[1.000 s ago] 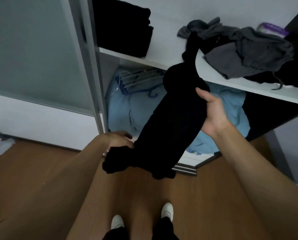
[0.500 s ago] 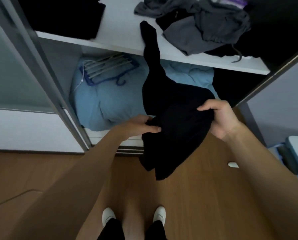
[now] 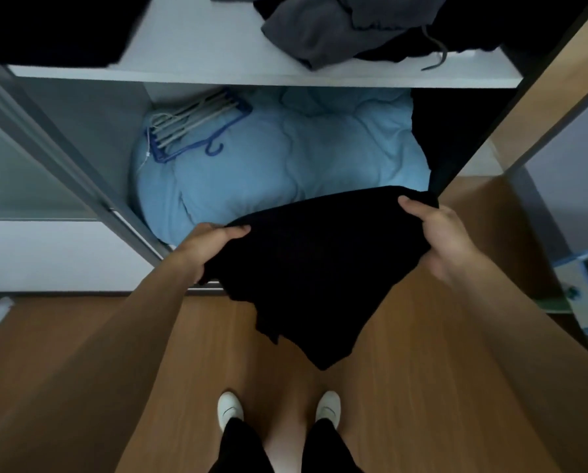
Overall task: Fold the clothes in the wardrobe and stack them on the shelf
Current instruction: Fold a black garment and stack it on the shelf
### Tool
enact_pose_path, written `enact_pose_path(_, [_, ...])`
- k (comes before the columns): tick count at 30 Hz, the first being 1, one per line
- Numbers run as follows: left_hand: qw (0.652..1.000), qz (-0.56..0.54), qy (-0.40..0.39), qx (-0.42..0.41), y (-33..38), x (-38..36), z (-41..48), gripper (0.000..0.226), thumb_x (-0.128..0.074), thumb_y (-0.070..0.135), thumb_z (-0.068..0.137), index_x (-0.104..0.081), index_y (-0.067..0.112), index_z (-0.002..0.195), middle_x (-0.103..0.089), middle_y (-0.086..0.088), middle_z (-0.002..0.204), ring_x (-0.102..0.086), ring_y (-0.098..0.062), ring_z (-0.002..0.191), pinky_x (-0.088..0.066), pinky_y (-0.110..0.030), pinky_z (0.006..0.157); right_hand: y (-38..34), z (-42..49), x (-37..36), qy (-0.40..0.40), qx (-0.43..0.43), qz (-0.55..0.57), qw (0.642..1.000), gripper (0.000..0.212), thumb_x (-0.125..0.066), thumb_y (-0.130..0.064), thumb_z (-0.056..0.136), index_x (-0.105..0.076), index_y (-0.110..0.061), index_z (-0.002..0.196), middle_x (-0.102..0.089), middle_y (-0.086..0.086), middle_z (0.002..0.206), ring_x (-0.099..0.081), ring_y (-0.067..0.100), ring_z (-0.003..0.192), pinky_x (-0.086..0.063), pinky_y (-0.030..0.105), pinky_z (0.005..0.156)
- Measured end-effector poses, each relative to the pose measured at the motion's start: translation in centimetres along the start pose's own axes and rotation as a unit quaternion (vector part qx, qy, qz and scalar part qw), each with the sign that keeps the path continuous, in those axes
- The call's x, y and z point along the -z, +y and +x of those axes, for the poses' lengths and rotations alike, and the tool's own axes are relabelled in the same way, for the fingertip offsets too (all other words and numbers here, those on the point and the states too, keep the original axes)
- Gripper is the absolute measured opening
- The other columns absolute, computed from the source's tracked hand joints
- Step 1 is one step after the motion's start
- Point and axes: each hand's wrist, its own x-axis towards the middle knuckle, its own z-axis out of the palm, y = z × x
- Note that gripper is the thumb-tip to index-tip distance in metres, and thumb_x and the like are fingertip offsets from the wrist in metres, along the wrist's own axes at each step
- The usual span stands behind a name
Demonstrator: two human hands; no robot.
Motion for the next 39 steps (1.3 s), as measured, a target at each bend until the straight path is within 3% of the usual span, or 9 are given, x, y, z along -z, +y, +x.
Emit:
enact_pose_path(3, [0.986,0.163,0.032,-0.002,0.8,0.2,-0.3,0.049,-0.082,0.060,0.068,-0.073,0.016,0.086,-0.075,-0.001,0.078,-0.073,-0.020,0.073,-0.050,-0.023,0.058,0.3,0.7,0.4,0.018,-0.009,0.050,0.999,0.029,-0.074,-0.022,0.088,-0.072,-0.008,0.113,-0.076,0.012,0.106,-0.075,0.028,0.096,-0.061,0.035,0.071])
enact_pose_path(5, [0.983,0.181,0.039,0.005,1.0,0.4,-0.5,0.049,-0.081,0.062,0.069,-0.071,0.018,0.087,-0.073,0.000,0.081,-0.071,-0.021,0.077,-0.049,-0.024,0.057,0.8,1.0,0.1,0.007,-0.013,0.062,0.998,0.028,-0.074,-0.023,0.089,-0.073,-0.009,0.112,-0.076,0.012,0.107,-0.074,0.029,0.098,-0.061,0.040,0.080])
enact_pose_path(12, [0.998,0.049,0.023,-0.014,3.5,2.8,-1.1,0.041,-0.086,0.040,0.072,-0.076,0.011,0.098,-0.078,-0.009,0.088,-0.076,-0.025,0.079,-0.058,-0.032,0.075,0.9,2.4,-0.4,0.017,-0.006,0.005,1.000,0.026,-0.075,-0.022,0.088,-0.071,-0.009,0.110,-0.078,0.010,0.099,-0.076,0.026,0.090,-0.062,0.038,0.076])
enact_pose_path(18, [0.994,0.051,0.074,-0.070,6.3,3.2,-1.2,0.020,-0.084,0.029,0.078,-0.077,0.014,0.090,-0.078,-0.001,0.082,-0.076,-0.017,0.073,-0.058,-0.027,0.070,0.4,2.5,-1.3,0.024,-0.002,0.021,0.999,0.028,-0.073,-0.018,0.087,-0.070,-0.005,0.112,-0.077,0.012,0.099,-0.075,0.027,0.091,-0.061,0.035,0.076])
enact_pose_path(24, [0.996,-0.069,-0.024,-0.043,7.5,4.2,-2.2,0.013,-0.070,0.015,0.087,-0.077,0.009,0.096,-0.077,-0.012,0.101,-0.076,-0.024,0.085,-0.061,-0.031,0.072,-0.5,3.0,-2.8,0.000,0.006,-0.009,1.000,0.026,-0.070,-0.021,0.090,-0.072,-0.007,0.111,-0.077,0.010,0.100,-0.075,0.025,0.092,-0.060,0.032,0.077])
enact_pose_path(27, [0.993,-0.087,-0.071,-0.043,8.8,4.5,-2.7,0.013,-0.073,0.023,0.085,-0.082,0.018,0.078,-0.078,-0.005,0.096,-0.076,-0.016,0.081,-0.059,-0.025,0.065,-0.5,3.2,-3.2,-0.006,-0.007,-0.034,0.999,0.028,-0.071,-0.020,0.089,-0.071,-0.006,0.113,-0.077,0.012,0.103,-0.075,0.025,0.093,-0.060,0.030,0.074])
enact_pose_path(30, [0.990,-0.053,-0.099,-0.081,10.3,4.5,-3.0,0.010,-0.073,0.024,0.087,-0.079,0.016,0.085,-0.077,-0.004,0.091,-0.074,-0.017,0.081,-0.059,-0.026,0.069,-0.3,3.3,-3.8,-0.004,-0.008,-0.054,0.999,0.024,-0.072,-0.019,0.088,-0.072,-0.006,0.109,-0.078,0.010,0.096,-0.076,0.024,0.086,-0.059,0.028,0.068])
enact_pose_path(37, [0.989,-0.061,-0.084,-0.104,12.3,3.9,-3.8,0.010,-0.065,0.015,0.093,-0.074,0.017,0.088,-0.075,-0.002,0.082,-0.073,-0.015,0.075,-0.059,-0.026,0.067,0.2,4.0,-5.4,0.005,0.023,-0.093,0.995,0.020,-0.071,-0.022,0.089,-0.072,-0.007,0.102,-0.077,0.009,0.091,-0.076,0.021,0.078,-0.057,0.023,0.058])
enact_pose_path(39, [0.988,-0.092,-0.087,-0.094,12.5,3.9,-4.0,0.012,-0.061,0.012,0.094,-0.069,0.014,0.102,-0.074,-0.005,0.088,-0.072,-0.018,0.079,-0.060,-0.029,0.072,0.5,4.3,-5.5,-0.001,0.027,-0.216,0.976,0.029,-0.069,-0.029,0.091,-0.068,-0.006,0.109,-0.074,0.012,0.098,-0.073,0.023,0.079,-0.056,0.024,0.062])
